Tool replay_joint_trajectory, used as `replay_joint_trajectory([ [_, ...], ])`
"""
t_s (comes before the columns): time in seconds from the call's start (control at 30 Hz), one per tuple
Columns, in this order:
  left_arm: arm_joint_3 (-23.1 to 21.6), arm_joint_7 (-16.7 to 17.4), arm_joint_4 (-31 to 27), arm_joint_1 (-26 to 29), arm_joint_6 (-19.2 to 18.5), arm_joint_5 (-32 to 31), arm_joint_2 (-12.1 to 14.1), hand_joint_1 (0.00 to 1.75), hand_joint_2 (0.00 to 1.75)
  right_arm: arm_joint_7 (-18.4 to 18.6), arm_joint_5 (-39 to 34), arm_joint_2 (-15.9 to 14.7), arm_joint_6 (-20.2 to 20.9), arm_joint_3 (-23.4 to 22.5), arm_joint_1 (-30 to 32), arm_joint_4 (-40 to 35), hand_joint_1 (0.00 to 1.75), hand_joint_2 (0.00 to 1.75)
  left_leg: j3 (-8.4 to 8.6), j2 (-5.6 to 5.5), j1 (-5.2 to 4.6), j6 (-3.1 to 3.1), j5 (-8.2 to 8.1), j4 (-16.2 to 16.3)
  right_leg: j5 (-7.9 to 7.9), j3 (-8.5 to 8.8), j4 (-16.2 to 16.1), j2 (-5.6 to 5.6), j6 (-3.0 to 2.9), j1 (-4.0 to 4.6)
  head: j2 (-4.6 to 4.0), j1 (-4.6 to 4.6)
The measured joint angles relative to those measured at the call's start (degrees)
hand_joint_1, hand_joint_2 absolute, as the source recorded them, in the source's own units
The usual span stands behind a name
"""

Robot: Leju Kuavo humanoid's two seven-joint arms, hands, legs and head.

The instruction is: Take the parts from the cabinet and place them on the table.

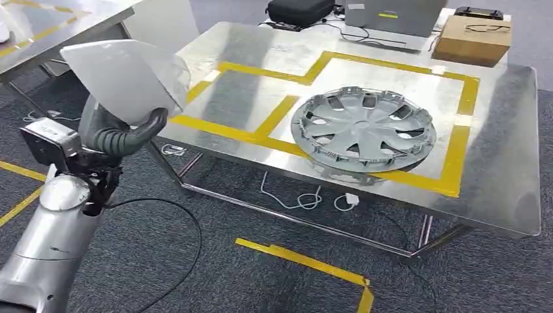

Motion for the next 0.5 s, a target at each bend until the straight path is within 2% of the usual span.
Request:
replay_joint_trajectory([
  [0.03, -0.09, 0.22, 0.52, -0.16, 0.04, -0.17, 0.04, 1.75, 1.75, 0.0, 0.04, 0.0, 0.02, -0.07, 0.04, 0.0, 0.0, 0.0, -1.42, 0.0, 0.0, -0.03, -0.72, 3.09, 0.0, 0.01, 0.02, 0.04, 0.0, 0.02, 0.0, -0.02],
  [0.07, -0.15, 0.53, 0.85, -0.33, 0.22, -0.66, 0.04, 1.75, 1.75, 0.0, 0.13, 0.0, 0.07, -0.09, 0.05, 0.0, 0.0, 0.0, -1.54, 0.0, 0.0, 0.02, -0.04, 3.23, 0.0, 0.05, 0.03, 0.12, 0.0, 0.03, 0.0, 0.0],
  [0.1, -0.3, 1.24, 1.61, -0.84, 0.46, -1.54, 0.04, 1.75, 1.75, 0.0, 0.3, 0.0, 0.22, -0.2, 0.05, 0.0, 0.0, 0.0, -0.54, 0.0, 0.0, 0.16, 1.84, 0.99, 0.0, 0.08, 0.05, 0.22, 0.01, 0.03, 0.0, -0.02],
  [0.17, -0.79, 2.38, 3.32, -2.91, 0.98, -3.13, 0.04, 1.75, 1.75, 0.0, 0.61, 0.0, 0.39, -0.37, 0.01, 0.0, 0.0, 0.0, 4.01, 0.0, -0.02, 0.66, 7.23, -8.88, -0.06, 0.3, 0.12, 0.28, 0.09, 0.07, 0.0, 0.0],
  [0.2, -1.09, 2.6, 4.43, -4.08, 1.25, -3.65, 0.02, 1.75, 1.75, 0.0, 0.74, 0.02, 0.44, -0.41, 0.03, 0.0, 0.0, 0.0, 5.66, -0.05, -0.1, 1.01, 8.23, -12.88, -0.12, 0.23, 0.11, 0.27, 0.21, 0.06, 0.0, 0.02],
  [0.23, -1.42, 2.78, 5.53, -5.12, 1.29, -3.89, -0.04, 1.75, 1.75, 0.02, 0.79, 0.02, 0.46, -0.46, -0.05, 0.0, 0.0, 0.0, 6.18, -0.03, -0.39, 1.06, 7.82, -13.86, -0.11, -0.09, 0.36, 0.31, 0.53, 0.42, 0.0, 0.04],
  [0.33, -1.99, 3.02, 7.41, -6.42, 1.33, -4.28, -0.33, 1.75, 1.75, 0.11, 0.87, 0.02, 0.46, -0.52, -0.1, 0.0, 0.0, 0.0, 6.06, -0.03, -0.58, 1.52, 7.53, -14.3, 0.28, -0.31, -0.14, 0.34, 1.5, 0.19, 0.0, 0.02],
  [0.37, -2.1, 3.02, 7.63, -6.7, 1.33, -4.37, -0.44, 1.75, 1.75, 0.11, 0.87, 0.0, 0.46, -0.52, -0.13, -0.02, 0.0, 0.0, 6.51, 0.09, -0.06, 2.0, 7.93, -15.17, -0.05, -0.36, -0.03, 0.37, 1.88, 0.35, 0.0, 0.04],
  [0.4, -2.27, 3.02, 7.96, -7.05, 1.36, -4.5, -0.48, 1.75, 1.75, 0.11, 0.92, 0.0, 0.44, -0.55, -0.05, -0.02, 0.0, 0.0, 6.74, 0.21, 0.05, 2.26, 8.04, -15.37, -0.8, -0.99, 0.86, 0.17, 2.09, 0.29, 0.0, 0.13],
  [0.43, -2.36, 3.02, 8.22, -7.44, 1.38, -4.5, -0.61, 1.75, 1.75, 0.11, 0.94, 0.0, 0.46, -0.55, -0.05, 0.0, 0.0, 0.0, 6.73, 0.22, 0.07, 2.62, 8.05, -15.36, -2.47, -2.19, 3.6, 0.15, 2.27, 0.27, 0.0, 0.33],
  [0.5, -2.62, 3.02, 8.85, -7.57, 1.38, -4.65, -0.83, 1.75, 1.75, 0.11, 1.01, 0.0, 0.48, -0.55, -0.06, -0.02, 0.0, 0.0, 6.7, 0.23, -0.01, 2.71, 8.02, -15.33, -6.31, -6.69, 12.74, 0.16, 2.63, 0.01, 0.0, 0.24],
])
